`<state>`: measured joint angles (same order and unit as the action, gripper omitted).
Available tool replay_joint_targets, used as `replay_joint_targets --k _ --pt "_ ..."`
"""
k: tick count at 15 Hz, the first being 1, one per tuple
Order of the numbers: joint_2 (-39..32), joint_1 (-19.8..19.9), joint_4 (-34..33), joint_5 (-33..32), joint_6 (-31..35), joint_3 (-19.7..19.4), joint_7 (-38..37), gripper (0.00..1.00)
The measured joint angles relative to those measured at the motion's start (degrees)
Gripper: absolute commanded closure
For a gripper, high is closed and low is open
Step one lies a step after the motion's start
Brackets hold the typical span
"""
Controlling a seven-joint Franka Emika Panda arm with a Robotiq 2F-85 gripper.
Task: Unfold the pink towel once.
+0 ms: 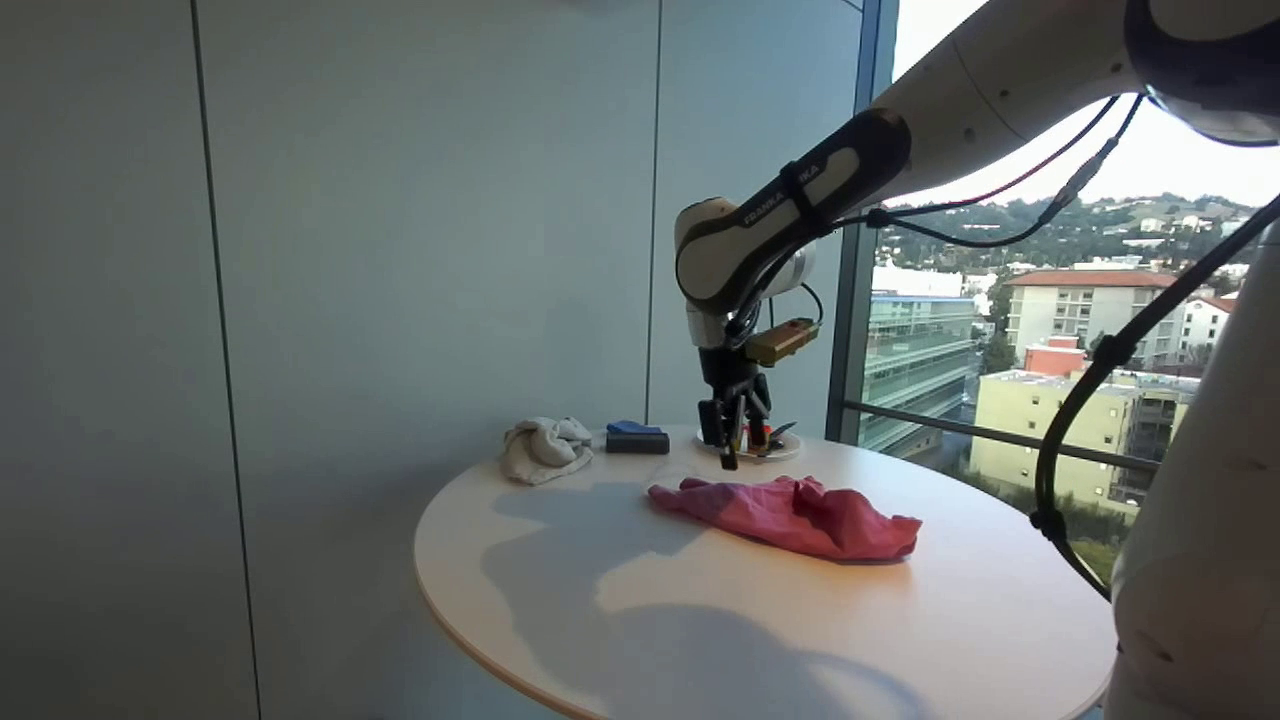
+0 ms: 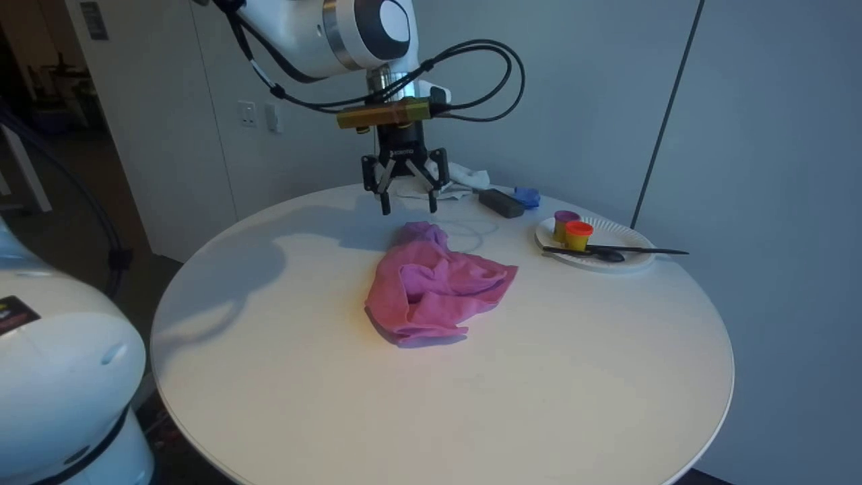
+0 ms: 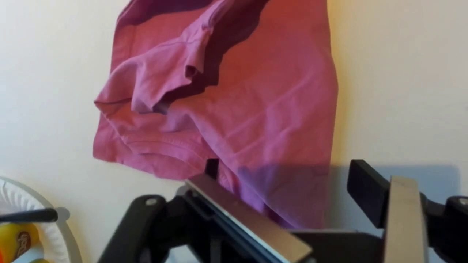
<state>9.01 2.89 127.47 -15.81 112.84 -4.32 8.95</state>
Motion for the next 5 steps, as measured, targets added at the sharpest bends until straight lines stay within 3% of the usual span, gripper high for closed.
replay_joint_targets --k 2,5 --pt "-1.66 -0.03 -2.1 0.07 -5.33 0.45 -2.57 0.0" --pt "-2.27 -0.03 -2.27 0.19 -5.69 0.49 -2.57 0.0"
